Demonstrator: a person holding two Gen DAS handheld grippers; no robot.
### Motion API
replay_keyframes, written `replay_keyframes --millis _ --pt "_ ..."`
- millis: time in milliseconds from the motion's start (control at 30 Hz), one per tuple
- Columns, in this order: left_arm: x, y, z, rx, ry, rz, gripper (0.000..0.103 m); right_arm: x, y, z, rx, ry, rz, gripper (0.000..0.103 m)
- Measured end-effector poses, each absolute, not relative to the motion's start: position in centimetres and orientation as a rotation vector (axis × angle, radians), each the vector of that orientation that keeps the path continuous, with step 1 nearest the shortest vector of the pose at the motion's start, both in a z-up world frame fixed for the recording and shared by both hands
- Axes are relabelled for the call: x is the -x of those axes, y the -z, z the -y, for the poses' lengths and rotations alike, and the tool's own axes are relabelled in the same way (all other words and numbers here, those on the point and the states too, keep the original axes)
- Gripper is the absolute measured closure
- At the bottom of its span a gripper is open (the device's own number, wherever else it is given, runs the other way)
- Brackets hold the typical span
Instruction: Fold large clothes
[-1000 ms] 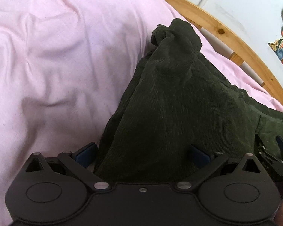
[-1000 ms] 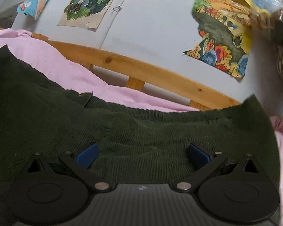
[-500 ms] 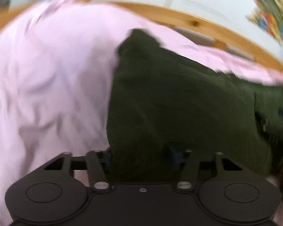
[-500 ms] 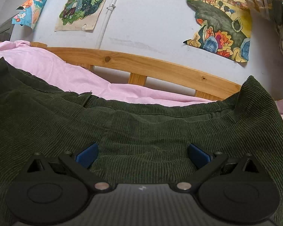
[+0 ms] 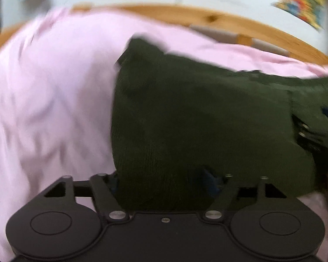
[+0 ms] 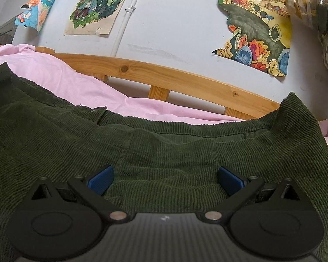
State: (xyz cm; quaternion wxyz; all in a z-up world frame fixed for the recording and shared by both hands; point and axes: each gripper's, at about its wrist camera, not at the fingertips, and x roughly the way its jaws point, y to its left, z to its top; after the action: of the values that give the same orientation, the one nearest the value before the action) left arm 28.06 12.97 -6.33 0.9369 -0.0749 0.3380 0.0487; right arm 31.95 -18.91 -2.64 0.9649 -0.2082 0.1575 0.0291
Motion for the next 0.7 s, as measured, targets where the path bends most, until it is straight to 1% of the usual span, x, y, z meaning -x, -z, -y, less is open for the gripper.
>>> replay_keyframes --millis 33,100,167,267,300,333,367,400,433,467,500,533,633,700 --pt "-28.2 6.8 -13.8 0.203 -0.104 -0.705 0.018 -31.9 2.7 18.9 0.422 -0.059 -0.318 0.0" --pt "-28.6 7.6 -15.7 0.302 -0.1 -0.738 0.009 -31.9 2.7 18.9 0.424 -0.059 -0.316 0.0" --pt "-28.5 8.1 -17.3 0.391 -0.093 -0.739 0.008 -31.9 2.7 18.9 0.427 -0.058 -0.313 0.0" --pt "-28.1 8.3 -18.1 0.459 -0.092 -0.721 0.013 -31.9 2.7 18.9 0.425 -0.059 -0.312 0.0" --pt "-28.1 8.2 -18.1 0.472 -0.086 -0.718 0.019 -31.9 2.7 18.9 0.424 -0.059 -0.312 0.0" --pt "-28.0 8.2 -18.2 0.489 -0.077 -0.714 0.029 -31.9 2.7 18.9 0.424 -0.059 -0.312 0.0" --pt "-27.8 8.1 -18.3 0.516 -0.072 -0.707 0.036 -31.9 2.8 18.9 0.424 -0.059 -0.312 0.0" --pt "-27.7 7.9 -18.3 0.535 -0.066 -0.698 0.051 -31.9 2.8 18.9 0.422 -0.06 -0.311 0.0" --pt "-27.4 7.6 -18.2 0.535 -0.081 -0.68 0.061 -31.9 2.8 18.9 0.421 -0.06 -0.311 0.0" --pt "-27.0 7.2 -18.0 0.526 -0.096 -0.654 0.069 -31.9 2.8 18.9 0.419 -0.061 -0.311 0.0" --pt "-26.6 6.8 -17.8 0.521 -0.1 -0.63 0.081 -31.9 2.8 18.9 0.417 -0.062 -0.311 0.0" --pt "-26.4 6.3 -17.3 0.507 -0.105 -0.607 0.086 -31.9 2.7 18.8 0.416 -0.062 -0.312 0.0" --pt "-25.6 4.1 -15.3 0.446 -0.104 -0.54 0.091 -31.9 2.6 19.0 0.403 -0.065 -0.317 0.0" --pt "-25.2 2.3 -13.8 0.412 -0.056 -0.49 0.092 -32.1 2.3 19.1 0.389 -0.074 -0.331 0.0"
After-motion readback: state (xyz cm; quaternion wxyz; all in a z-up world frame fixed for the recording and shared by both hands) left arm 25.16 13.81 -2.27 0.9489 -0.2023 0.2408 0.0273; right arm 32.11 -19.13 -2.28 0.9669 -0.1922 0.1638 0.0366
